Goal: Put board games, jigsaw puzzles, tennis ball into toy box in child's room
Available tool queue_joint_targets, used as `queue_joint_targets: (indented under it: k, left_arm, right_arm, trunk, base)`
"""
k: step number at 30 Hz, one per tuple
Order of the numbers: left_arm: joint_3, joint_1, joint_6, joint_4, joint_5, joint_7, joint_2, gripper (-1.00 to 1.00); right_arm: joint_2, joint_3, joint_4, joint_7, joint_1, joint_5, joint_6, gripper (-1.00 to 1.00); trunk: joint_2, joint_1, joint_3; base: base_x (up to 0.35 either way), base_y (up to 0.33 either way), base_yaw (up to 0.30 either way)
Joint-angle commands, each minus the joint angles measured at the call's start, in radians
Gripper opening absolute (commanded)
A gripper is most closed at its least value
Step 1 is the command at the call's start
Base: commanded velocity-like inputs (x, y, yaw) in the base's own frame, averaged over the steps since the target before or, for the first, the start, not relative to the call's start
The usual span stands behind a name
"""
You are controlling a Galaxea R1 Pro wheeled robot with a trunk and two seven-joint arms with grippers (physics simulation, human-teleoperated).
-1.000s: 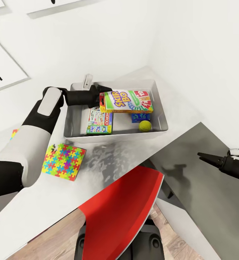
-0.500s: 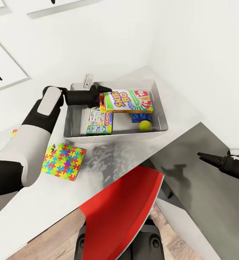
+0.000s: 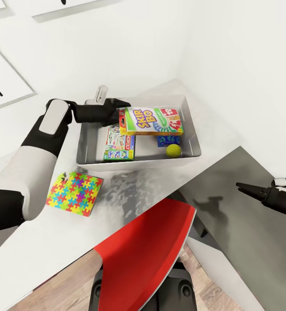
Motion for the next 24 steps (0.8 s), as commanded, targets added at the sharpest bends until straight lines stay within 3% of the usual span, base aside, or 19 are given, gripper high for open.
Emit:
queue_joint_targets:
  k: [1, 8, 24]
  left_arm:
    - [-0.003, -0.001, 0.001, 0.000, 0.005, -0.001, 0.002, 1.00]
    - [-0.004, -0.004, 0.001, 0.002, 0.029, 0.006, -0.004, 1.00]
    - [-0.005, -0.009, 0.001, 0.005, 0.036, 0.008, -0.006, 1.00]
  right_arm:
    - [0.000, -0.001, 0.000, 0.007, -0.001, 0.006, 0.004, 1.00]
    - [0.000, -0.001, 0.000, 0.007, -0.001, 0.006, 0.004, 1.00]
    - [0.000, -0.001, 0.000, 0.007, -0.001, 0.006, 0.004, 1.00]
  trunk:
    - [-0.002, 0.001, -0.001]
    - [-0.002, 0.001, -0.001]
    - [-0.002, 0.001, -0.001]
  base:
    - [0.000, 0.000, 0.000]
    - [0.000, 0.000, 0.000]
    - [0.000, 0.000, 0.000]
